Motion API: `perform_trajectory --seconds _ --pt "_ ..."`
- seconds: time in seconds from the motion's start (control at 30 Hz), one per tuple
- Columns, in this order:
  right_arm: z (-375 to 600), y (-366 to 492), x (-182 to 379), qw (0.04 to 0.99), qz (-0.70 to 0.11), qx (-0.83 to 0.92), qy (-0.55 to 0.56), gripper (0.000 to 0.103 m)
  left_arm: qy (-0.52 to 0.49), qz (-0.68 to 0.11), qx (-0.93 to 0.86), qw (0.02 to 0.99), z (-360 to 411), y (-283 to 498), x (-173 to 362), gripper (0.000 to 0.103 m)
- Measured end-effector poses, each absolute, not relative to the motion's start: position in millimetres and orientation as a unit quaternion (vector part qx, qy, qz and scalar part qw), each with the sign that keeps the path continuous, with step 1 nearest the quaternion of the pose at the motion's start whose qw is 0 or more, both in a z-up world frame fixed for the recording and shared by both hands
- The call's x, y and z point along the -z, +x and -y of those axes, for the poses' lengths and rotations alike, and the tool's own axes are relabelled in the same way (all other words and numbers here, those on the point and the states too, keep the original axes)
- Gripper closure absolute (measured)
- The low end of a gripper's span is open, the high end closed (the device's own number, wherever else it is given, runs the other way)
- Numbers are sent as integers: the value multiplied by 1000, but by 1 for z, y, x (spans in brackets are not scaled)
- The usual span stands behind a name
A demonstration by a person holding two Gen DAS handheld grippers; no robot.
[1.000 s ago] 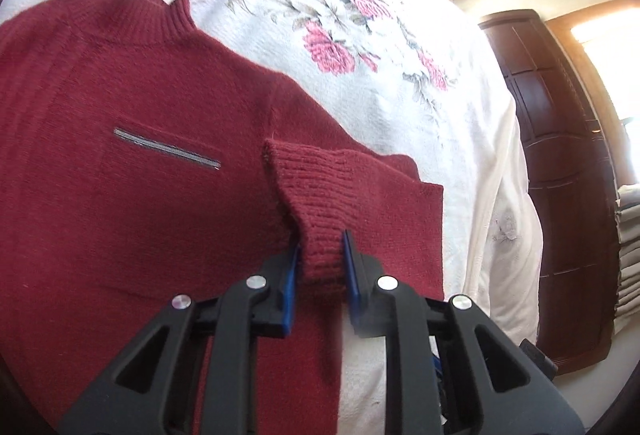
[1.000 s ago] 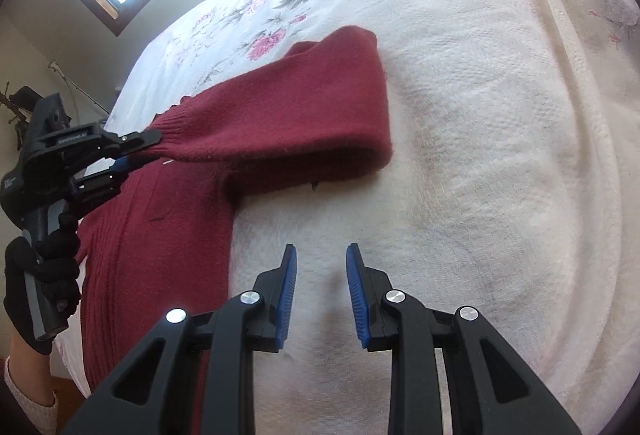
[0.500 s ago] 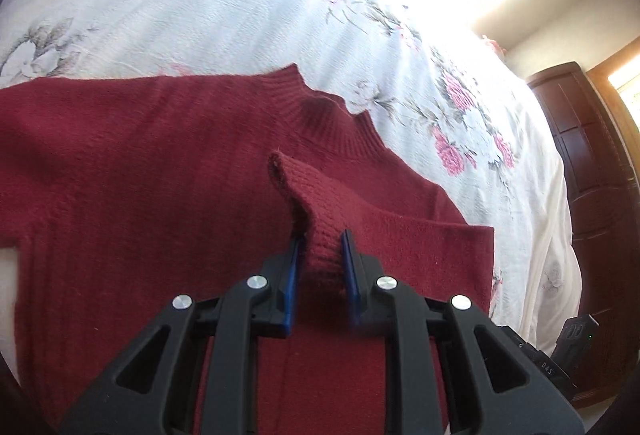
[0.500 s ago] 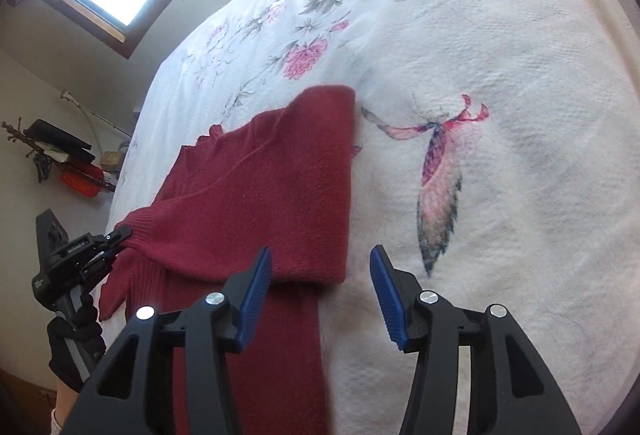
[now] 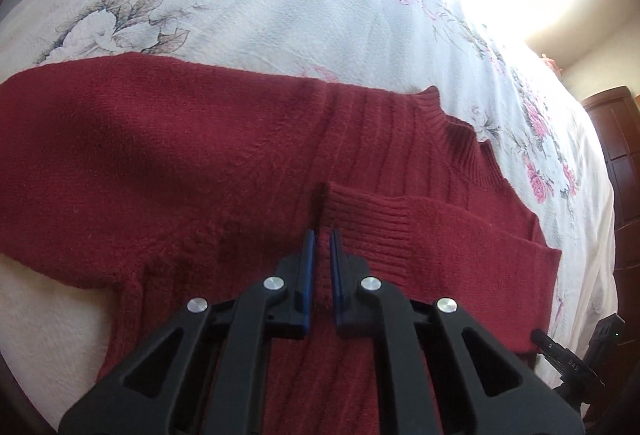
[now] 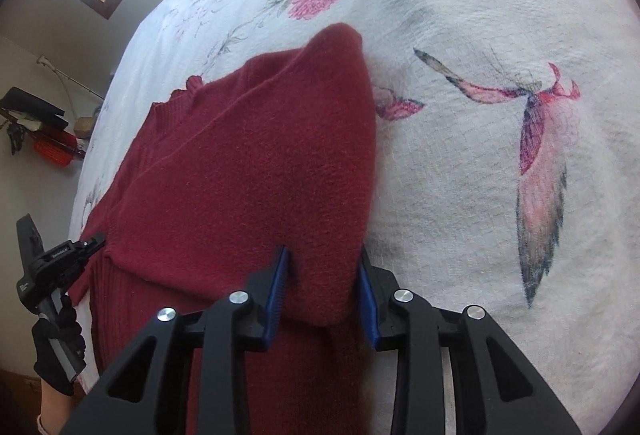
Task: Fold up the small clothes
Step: 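Fold the cuff back toward the shoulder and open the left gripper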
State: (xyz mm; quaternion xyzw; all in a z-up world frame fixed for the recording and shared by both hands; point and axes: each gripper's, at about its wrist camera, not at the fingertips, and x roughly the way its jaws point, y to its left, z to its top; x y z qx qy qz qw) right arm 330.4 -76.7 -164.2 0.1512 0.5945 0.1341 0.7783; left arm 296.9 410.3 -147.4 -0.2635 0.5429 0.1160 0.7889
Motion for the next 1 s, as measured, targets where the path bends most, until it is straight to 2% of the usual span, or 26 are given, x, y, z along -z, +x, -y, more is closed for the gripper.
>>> perform_trajectory --seconds 0.1,0.17,0.2,0.23,0.3,0.33,0.37,0.4,0.57,0.77,0.87,1.0 --pt "75 330 166 780 -596 -132 138 74 -274 -544 -118 784 -419 287 153 97" --pt "71 330 161 781 -599 -131 119 71 -274 -536 -117 790 -421 282 143 92" --pt "70 330 155 782 -599 -129 112 67 -268 -530 -114 796 -419 281 134 80" --pt "68 328 146 788 -593 -126 107 67 -262 -522 -106 805 -415 280 124 73" --pt "65 322 125 805 -567 -137 107 63 -246 -505 -89 822 -404 280 105 48" --pt "62 319 115 812 -556 -144 106 59 -237 -500 -80 829 -396 282 98 42" --pt "59 317 108 817 -548 -148 104 58 -231 -496 -70 834 -389 284 93 29" --pt "55 316 103 819 -544 -153 104 57 -229 -494 -60 837 -382 286 91 21" --pt "38 310 101 834 -531 -129 73 56 -213 -534 -43 817 -353 297 121 19" --pt "47 300 83 849 -491 -155 116 56 -179 -563 -58 805 -348 302 161 20" --pt "36 310 90 835 -511 -176 101 56 -171 -560 -56 809 -347 301 162 20" --pt "44 324 131 798 -578 -135 108 56 -170 -562 -56 808 -347 303 163 20"
